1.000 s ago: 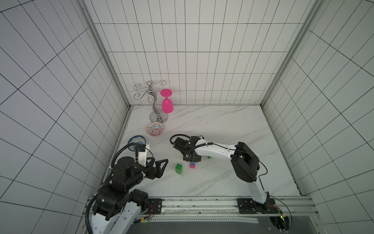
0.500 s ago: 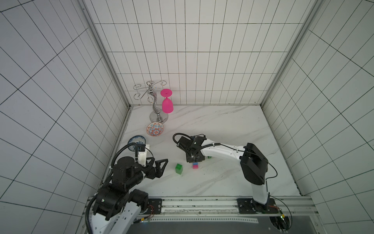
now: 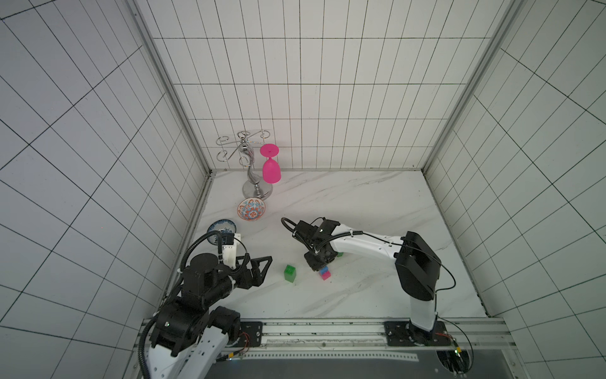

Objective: Assemble the letter r with lego
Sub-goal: Adjust the lego brick at the center of the board.

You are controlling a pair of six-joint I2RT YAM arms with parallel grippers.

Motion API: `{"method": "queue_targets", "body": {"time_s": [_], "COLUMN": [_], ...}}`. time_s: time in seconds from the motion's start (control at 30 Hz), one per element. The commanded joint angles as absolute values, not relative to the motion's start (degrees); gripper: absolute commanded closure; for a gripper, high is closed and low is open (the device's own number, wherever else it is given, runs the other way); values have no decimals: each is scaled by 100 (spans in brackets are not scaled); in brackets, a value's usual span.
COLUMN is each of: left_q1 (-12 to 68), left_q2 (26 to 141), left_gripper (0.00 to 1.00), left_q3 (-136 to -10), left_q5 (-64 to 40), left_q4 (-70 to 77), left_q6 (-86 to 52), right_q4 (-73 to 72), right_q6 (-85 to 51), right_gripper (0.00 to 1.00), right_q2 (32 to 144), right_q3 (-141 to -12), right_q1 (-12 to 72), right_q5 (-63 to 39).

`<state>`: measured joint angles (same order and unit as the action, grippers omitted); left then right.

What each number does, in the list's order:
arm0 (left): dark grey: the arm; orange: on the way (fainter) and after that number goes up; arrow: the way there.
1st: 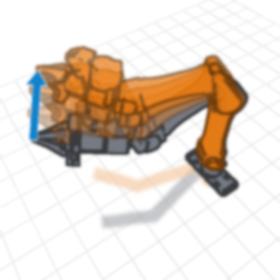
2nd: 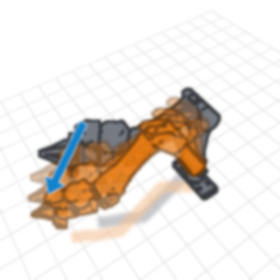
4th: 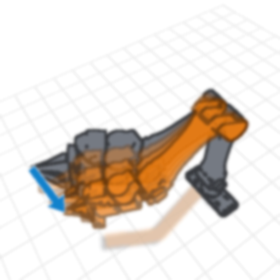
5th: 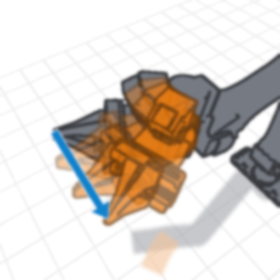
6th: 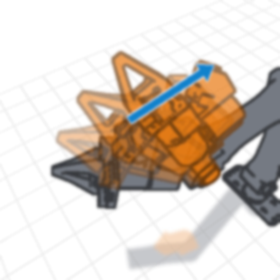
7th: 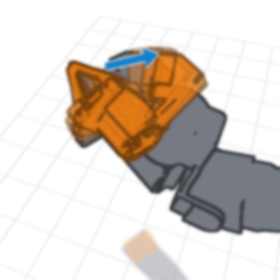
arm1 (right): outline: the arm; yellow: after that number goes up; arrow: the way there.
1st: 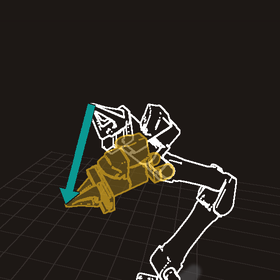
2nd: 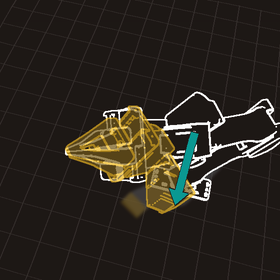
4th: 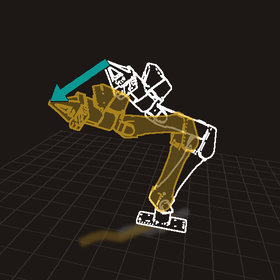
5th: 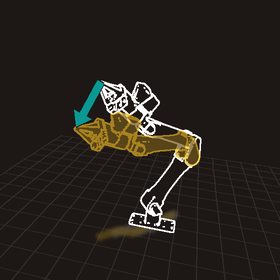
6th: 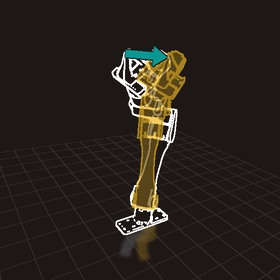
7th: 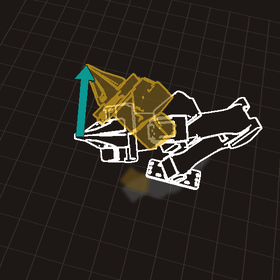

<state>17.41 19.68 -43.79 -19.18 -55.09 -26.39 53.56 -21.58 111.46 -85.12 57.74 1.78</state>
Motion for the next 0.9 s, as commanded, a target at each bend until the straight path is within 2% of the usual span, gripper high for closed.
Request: {"method": "queue_targets", "body": {"time_s": [0.0, 0.2, 0.33, 0.43, 0.63, 0.87], "left_q1": [1714, 1714, 1714, 1716, 1714, 1715], "left_q2": [1969, 1945, 1952, 1956, 1969, 1969], "left_gripper": [3, 3, 3, 3, 3, 3], "left_q3": [-4369, -4421, -4465, -4457, -4483, -4483], "left_q5": [-1942, -1881, -1829, -1819, -1805, -1791], "left_q4": [-5453, -5529, -5574, -5564, -5555, -5551], "left_q6": [-2768, -2802, -2804, -2829, -2865, -2889], "right_q4": [5584, 5428, 5383, 5388, 5446, 5244], "right_q6": [-1699, -1626, -1661, -1695, -1925, -2423], "right_gripper": [95, 75, 48, 38, 32, 30], "right_q2": [11274, 11353, 11214, 11098, 10795, 10222], "right_q3": [-8446, -8473, -8438, -8418, -8273, -7606], "right_q1": [5758, 5758, 5757, 5758, 5772, 5875], "right_q5": [-123, -334, -352, -343, -235, 19]}}
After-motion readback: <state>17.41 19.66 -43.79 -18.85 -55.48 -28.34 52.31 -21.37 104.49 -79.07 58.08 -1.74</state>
